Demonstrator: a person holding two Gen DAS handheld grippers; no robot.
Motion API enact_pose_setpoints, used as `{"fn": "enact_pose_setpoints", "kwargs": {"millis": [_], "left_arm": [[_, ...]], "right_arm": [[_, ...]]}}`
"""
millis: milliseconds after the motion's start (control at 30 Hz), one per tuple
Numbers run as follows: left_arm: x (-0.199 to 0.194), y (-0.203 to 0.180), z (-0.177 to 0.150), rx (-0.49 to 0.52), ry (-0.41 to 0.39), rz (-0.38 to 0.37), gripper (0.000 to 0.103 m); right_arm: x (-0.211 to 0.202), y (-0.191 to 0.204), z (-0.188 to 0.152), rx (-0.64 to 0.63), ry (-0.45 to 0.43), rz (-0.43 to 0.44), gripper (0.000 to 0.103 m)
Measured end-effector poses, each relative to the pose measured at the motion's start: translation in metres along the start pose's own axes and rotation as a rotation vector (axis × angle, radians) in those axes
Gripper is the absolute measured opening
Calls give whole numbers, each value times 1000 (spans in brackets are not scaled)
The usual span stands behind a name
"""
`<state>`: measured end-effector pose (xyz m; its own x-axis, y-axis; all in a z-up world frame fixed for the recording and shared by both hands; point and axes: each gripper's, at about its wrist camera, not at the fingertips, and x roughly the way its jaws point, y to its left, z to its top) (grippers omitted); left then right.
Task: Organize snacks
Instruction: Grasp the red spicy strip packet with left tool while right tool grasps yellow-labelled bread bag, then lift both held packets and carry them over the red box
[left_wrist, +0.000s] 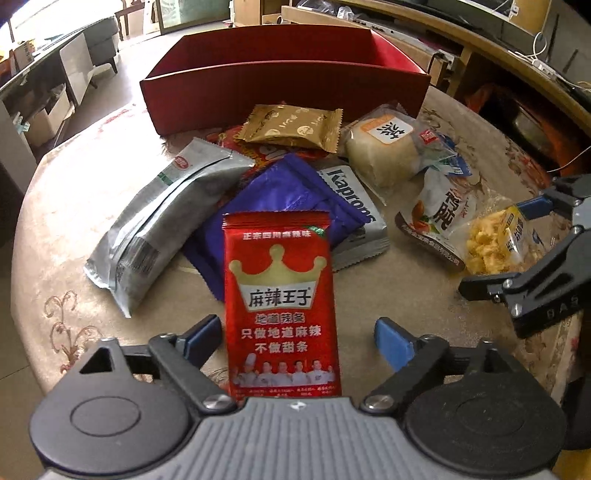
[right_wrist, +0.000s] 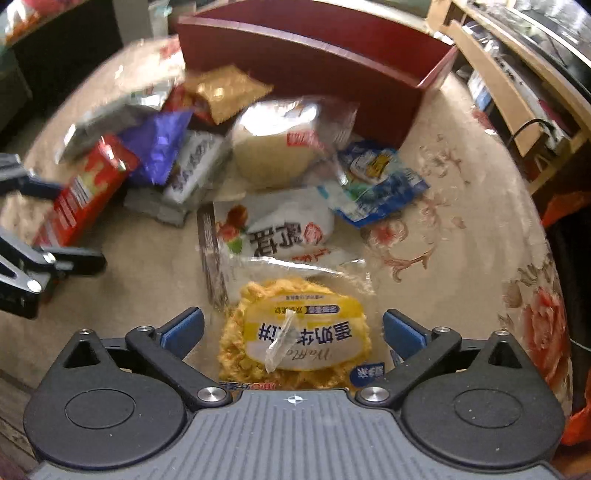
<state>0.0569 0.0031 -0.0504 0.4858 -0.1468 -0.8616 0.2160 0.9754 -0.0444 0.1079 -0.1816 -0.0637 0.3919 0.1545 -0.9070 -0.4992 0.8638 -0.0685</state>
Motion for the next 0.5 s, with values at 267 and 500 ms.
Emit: {"fn": "enact_pose_setpoints", "kwargs": {"millis": [267, 500], "left_arm": [[-3, 1, 1, -11, -1, 41, 75], [-10, 9, 0, -87, 4, 61, 54]], "right_arm": [[-6, -6, -1, 111, 30, -5, 97], [-28, 8, -20, 129, 2, -13, 85]]}}
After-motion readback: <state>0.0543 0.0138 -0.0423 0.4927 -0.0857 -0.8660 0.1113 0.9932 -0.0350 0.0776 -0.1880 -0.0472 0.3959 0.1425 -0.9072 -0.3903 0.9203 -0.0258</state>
